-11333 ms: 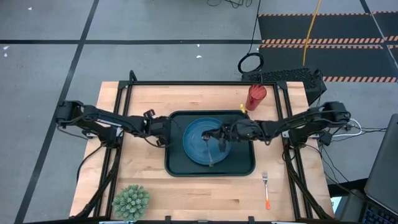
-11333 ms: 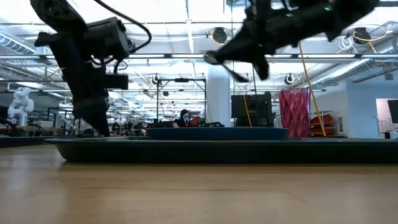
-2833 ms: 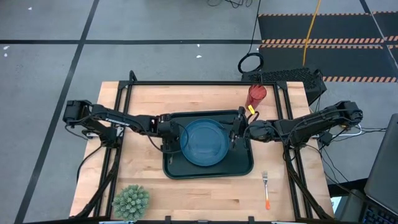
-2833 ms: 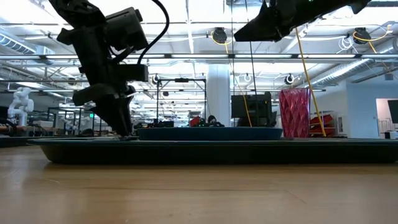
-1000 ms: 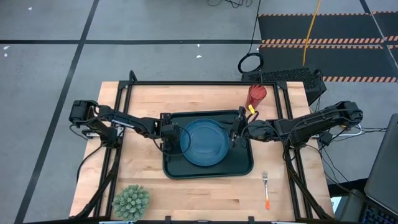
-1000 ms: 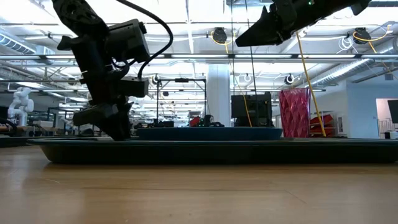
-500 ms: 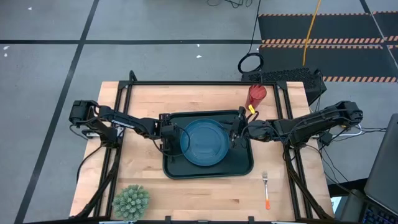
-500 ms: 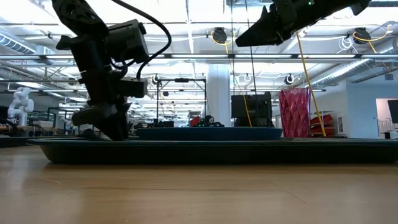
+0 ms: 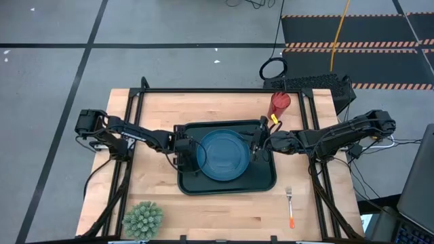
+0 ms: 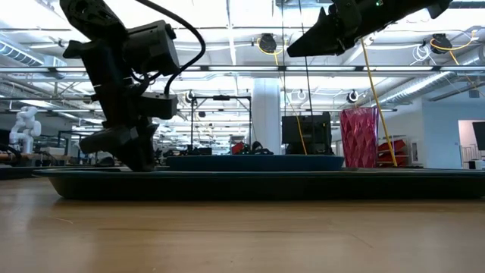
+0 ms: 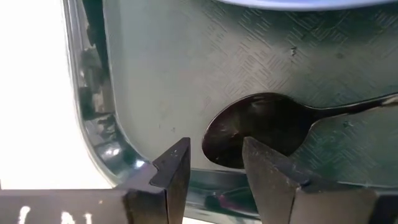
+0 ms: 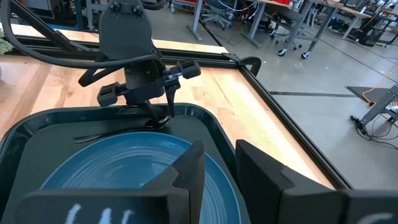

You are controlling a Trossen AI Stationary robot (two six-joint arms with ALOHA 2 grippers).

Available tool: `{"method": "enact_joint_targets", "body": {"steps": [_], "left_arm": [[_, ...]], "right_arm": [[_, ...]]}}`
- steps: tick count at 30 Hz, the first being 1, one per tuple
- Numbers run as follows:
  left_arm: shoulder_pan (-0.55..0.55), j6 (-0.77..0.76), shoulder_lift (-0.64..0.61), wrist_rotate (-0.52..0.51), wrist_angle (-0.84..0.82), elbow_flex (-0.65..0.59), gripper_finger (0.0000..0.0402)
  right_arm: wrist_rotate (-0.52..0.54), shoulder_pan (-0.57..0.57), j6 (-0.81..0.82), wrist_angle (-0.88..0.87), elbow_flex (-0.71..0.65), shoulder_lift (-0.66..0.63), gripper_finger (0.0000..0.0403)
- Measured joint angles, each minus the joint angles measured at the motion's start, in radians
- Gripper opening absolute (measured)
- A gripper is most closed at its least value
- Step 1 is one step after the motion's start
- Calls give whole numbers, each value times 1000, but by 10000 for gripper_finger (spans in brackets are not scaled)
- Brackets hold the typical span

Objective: Pick and place plate/cup/fork/spoon on tray
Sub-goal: Put the black spoon to the left of the blue plate on the black tray

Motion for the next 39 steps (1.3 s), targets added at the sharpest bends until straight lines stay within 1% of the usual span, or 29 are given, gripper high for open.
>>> {"method": "enact_joint_targets", "body": {"steps": [12, 18, 29, 39], "left_arm": [[0, 22, 0, -8, 2, 0, 152], [5, 71, 0, -10, 55, 0, 152], [7, 43, 0, -9, 21, 0, 152], [0, 45, 0, -9, 38, 0, 152]], "right_arm": [[0, 0, 0, 0, 0, 0, 84], [0, 0, 0, 0, 0, 0, 84], [0, 0, 0, 0, 0, 0, 84], [0, 0, 0, 0, 0, 0, 84]]}}
